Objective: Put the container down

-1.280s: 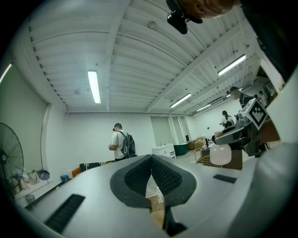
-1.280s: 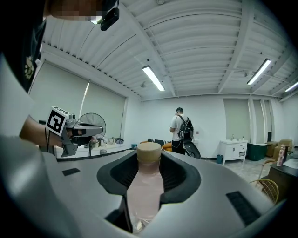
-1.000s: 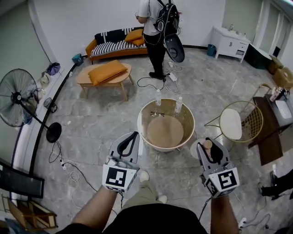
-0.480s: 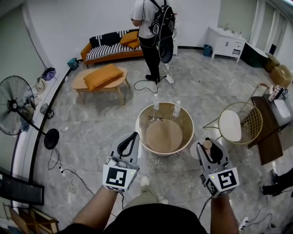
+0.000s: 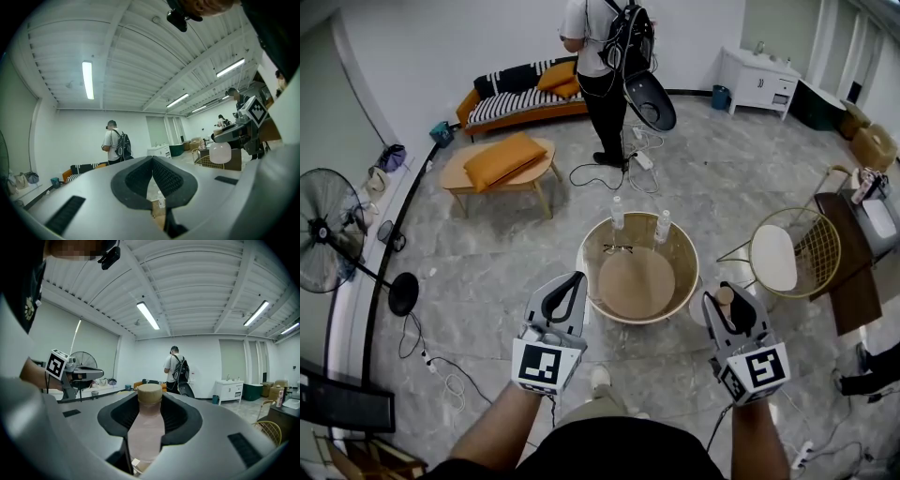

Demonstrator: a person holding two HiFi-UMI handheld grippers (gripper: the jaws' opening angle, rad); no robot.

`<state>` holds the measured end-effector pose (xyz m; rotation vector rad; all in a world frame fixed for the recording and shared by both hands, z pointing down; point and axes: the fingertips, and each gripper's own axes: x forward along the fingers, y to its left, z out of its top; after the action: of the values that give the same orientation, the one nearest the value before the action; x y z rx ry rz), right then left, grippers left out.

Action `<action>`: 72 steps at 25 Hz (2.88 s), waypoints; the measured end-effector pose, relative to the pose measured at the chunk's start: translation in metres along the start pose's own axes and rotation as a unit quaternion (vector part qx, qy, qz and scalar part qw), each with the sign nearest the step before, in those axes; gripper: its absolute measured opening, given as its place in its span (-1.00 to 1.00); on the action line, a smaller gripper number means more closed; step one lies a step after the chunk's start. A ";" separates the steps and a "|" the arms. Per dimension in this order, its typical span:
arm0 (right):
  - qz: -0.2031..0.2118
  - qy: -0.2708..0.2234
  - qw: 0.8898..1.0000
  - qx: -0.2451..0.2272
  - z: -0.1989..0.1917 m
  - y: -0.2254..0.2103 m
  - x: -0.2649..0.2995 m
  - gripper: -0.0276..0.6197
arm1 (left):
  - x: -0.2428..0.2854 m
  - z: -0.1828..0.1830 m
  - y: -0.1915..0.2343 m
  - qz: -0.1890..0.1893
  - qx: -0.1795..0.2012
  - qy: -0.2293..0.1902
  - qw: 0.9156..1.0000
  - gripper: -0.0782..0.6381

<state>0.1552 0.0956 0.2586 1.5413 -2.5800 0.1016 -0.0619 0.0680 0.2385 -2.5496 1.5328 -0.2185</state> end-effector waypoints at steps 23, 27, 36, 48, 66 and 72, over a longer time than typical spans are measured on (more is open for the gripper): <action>-0.007 0.029 1.000 0.005 -0.007 -0.018 0.105 -0.45 | 0.083 -0.037 0.064 -0.022 -0.021 0.020 0.999 -0.74; -0.008 0.030 0.999 0.005 -0.008 -0.024 0.121 -0.45 | 0.100 -0.039 0.072 -0.030 -0.017 0.017 0.999 -0.74; -0.020 0.035 0.999 -0.003 -0.001 -0.025 0.149 -0.45 | 0.120 -0.048 0.095 -0.047 -0.013 0.016 0.999 -0.74; -0.046 0.036 0.998 -0.003 0.008 -0.013 0.177 -0.45 | 0.142 -0.047 0.123 -0.077 -0.027 -0.011 0.997 -0.74; -0.041 0.037 0.998 -0.002 0.011 -0.022 0.205 -0.45 | 0.159 -0.057 0.138 -0.076 -0.035 0.002 0.996 -0.74; -0.031 0.038 0.999 0.003 0.006 -0.036 0.225 -0.45 | 0.180 -0.063 0.142 -0.065 -0.033 0.006 0.997 -0.74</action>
<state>0.0812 -0.1186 0.2863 1.5845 -2.4738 0.1586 -0.1132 -0.1606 0.2778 -2.7062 1.4022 -0.2021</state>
